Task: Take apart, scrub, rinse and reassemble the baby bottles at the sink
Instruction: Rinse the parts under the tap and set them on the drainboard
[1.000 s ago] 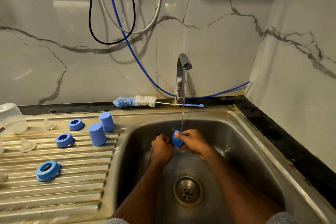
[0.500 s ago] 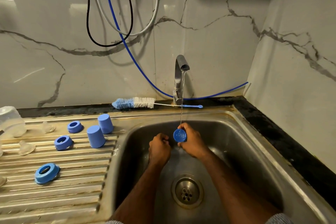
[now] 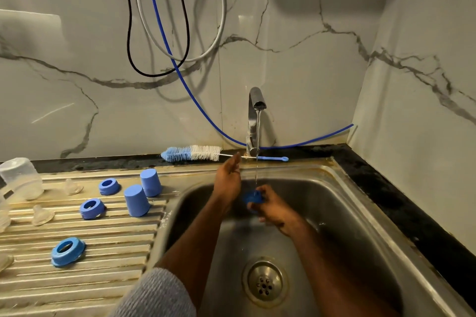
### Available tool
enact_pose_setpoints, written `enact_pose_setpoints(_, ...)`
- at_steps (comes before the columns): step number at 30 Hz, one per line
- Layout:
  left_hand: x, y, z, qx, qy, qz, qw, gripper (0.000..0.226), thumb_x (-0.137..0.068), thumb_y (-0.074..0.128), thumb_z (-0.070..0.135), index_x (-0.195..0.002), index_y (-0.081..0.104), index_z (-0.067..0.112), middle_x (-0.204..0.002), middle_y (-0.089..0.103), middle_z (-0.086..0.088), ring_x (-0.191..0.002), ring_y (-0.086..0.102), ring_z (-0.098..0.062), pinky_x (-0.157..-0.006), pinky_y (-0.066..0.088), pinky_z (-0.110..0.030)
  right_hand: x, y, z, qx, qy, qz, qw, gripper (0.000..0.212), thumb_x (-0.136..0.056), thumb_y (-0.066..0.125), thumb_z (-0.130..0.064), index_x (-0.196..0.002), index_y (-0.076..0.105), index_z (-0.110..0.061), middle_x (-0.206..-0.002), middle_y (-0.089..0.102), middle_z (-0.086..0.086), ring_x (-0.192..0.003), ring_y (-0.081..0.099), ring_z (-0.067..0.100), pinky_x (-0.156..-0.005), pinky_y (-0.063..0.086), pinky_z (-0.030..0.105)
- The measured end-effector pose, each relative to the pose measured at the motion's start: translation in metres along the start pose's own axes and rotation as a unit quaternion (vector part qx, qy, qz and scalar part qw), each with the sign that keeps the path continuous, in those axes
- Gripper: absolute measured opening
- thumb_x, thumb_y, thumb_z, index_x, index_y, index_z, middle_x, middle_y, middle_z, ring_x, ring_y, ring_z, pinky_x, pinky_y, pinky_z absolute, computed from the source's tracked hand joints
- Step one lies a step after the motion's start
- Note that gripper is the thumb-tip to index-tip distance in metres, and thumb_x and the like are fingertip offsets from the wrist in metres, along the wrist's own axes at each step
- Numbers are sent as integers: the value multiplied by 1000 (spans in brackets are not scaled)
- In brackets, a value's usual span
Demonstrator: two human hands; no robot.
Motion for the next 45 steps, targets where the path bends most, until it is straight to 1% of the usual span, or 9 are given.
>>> enact_pose_setpoints(5, -25, 17, 26, -56, 25, -73, 995, 70, -98, 36, -14, -158, 29, 20, -161, 35, -4, -146, 35, -15, -116, 33, -28, -4, -2, 7, 16, -3, -2, 1000, 34, -90, 71, -11, -104, 48, -31, -119, 57, 2, -109, 58, 20, -92, 50, 39)
enact_pose_setpoints(8, -35, 25, 32, -119, 51, -76, 989, 67, -99, 39, -12, -157, 31, 20, -157, 42, -6, -139, 43, -14, -103, 38, -15, -4, -1, 7, 14, 9, -14, 1000, 37, -92, 70, -17, -117, 47, -31, -116, 54, -2, -107, 57, 19, -80, 50, 35)
enact_pose_setpoints(12, -49, 22, 34, -244, 69, -83, 964, 61, -100, 41, -4, -154, 40, 25, -146, 55, -14, -126, 57, -29, -108, 47, -46, -2, 7, 7, -29, 38, -33, 998, 35, -96, 66, -19, -122, 49, -34, -117, 56, -2, -104, 61, 21, -75, 54, 36)
enact_pose_setpoints(16, -37, 14, 39, -320, 90, -140, 933, 70, -96, 44, -6, -158, 31, 22, -155, 46, -14, -142, 44, -31, -116, 35, -40, -2, -3, -7, 36, -63, 29, 997, 49, -82, 79, -4, -119, 57, -27, -121, 58, 2, -105, 61, 22, -79, 53, 30)
enact_pose_setpoints(22, 28, -32, 34, -337, 68, -118, 932, 40, -94, 56, -1, -133, 63, 4, -126, 69, -14, -118, 64, -27, -101, 47, -32, 22, -6, -33, 227, -117, 41, 966, 53, -64, 92, -15, -103, 58, -27, -103, 63, -7, -95, 60, 11, -77, 45, 27)
enact_pose_setpoints(26, 75, -83, 44, -335, 70, -95, 935, 22, -93, 64, 7, -112, 75, 10, -108, 75, -6, -98, 70, -15, -91, 55, -29, 40, 6, -61, 233, -162, 55, 957, 53, -69, 89, -23, -115, 62, -29, -109, 61, -10, -102, 56, 9, -83, 43, 26)
enact_pose_setpoints(32, 132, -146, 63, -331, 67, -51, 940, 16, -91, 62, 6, -98, 76, 7, -89, 75, -4, -82, 70, -14, -78, 56, -26, 66, 45, -82, 259, -187, 14, 948, 62, -69, 88, -23, -123, 61, -35, -122, 60, -6, -112, 56, 14, -100, 48, 36)
enact_pose_setpoints(38, 160, -230, 58, -355, 39, 8, 934, 14, -90, 64, 6, -79, 72, 7, -75, 73, -8, -62, 62, -11, -70, 56, -37, 102, 119, -134, 193, -247, 7, 950, 54, -64, 89, -6, -107, 60, -21, -103, 65, -7, -88, 63, 8, -75, 48, 11)
enact_pose_setpoints(45, 194, -314, 50, -343, -1, 101, 934, 18, -93, 67, 10, -78, 74, 9, -68, 73, 0, -53, 62, 3, -60, 53, -18, 126, 210, -156, 226, -266, -39, 937, 51, -65, 88, -18, -101, 56, -32, -105, 65, -5, -93, 63, 12, -83, 56, 30)
Point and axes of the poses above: each hand's wrist, its own x-axis away from the middle knuckle, its own y-axis out of the palm, z = x × y, the point moved 8 cm from there along -x, towards the middle knuckle
